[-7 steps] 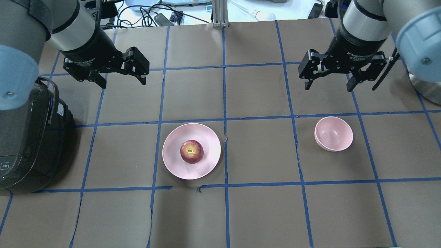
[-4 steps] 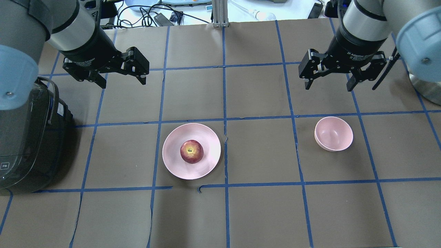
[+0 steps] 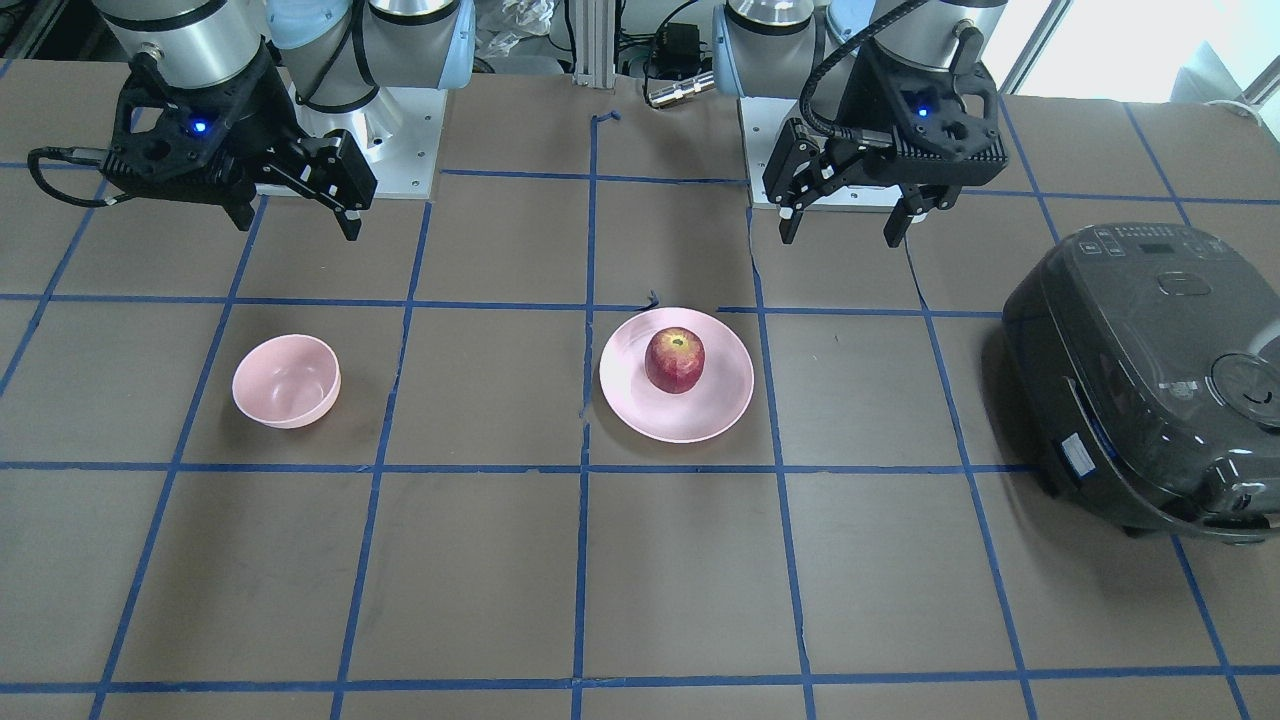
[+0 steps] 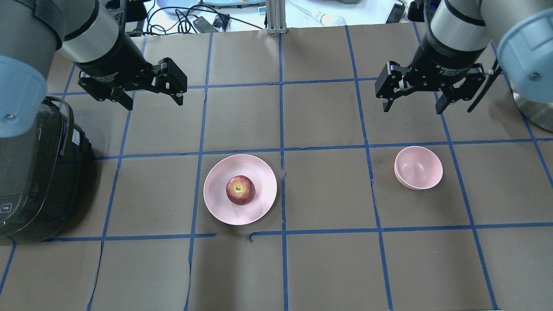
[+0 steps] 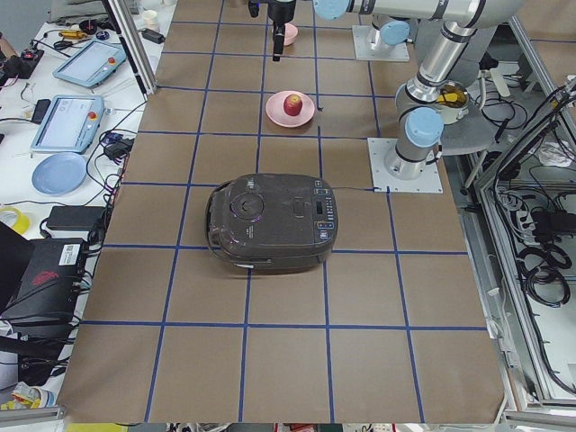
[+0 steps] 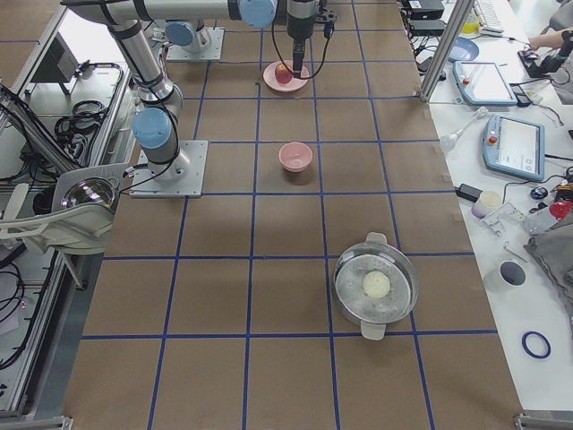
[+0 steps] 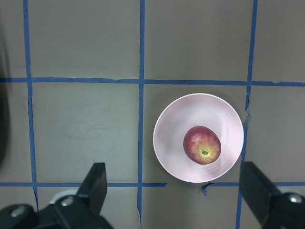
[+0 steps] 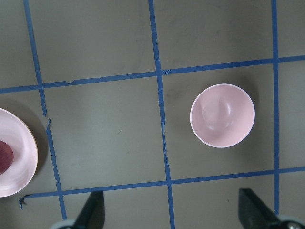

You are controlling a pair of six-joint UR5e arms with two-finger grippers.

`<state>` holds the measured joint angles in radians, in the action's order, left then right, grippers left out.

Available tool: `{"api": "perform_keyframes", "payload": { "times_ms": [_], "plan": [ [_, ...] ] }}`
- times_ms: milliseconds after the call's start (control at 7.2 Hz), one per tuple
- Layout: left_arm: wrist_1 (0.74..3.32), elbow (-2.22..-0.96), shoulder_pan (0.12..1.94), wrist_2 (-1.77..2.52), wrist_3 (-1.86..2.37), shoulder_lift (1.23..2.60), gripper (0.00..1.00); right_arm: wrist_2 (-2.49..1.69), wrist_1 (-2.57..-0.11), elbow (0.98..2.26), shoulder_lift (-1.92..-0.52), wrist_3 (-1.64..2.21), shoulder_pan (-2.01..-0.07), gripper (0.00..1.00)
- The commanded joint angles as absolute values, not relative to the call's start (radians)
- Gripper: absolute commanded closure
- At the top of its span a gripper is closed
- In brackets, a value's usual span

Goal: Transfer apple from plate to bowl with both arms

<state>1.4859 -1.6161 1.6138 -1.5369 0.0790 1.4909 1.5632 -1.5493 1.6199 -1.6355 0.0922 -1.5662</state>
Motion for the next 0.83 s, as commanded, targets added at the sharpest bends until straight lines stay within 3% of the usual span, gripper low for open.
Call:
{"api": "perform_keyframes", "payload": {
  "times_ms": [0,694],
  "plan": [
    [1.532,-1.592,1.614,-1.539,0.074,1.494,0.0,1.565,-1.549,1.62,-1.634,0.091,-1.566,0.0],
    [1.545,-1.568,1.611,-1.54,0.075,1.502,0.0,1.565,-1.549,1.62,-1.629,0.091,-1.566,0.0]
  ]
}}
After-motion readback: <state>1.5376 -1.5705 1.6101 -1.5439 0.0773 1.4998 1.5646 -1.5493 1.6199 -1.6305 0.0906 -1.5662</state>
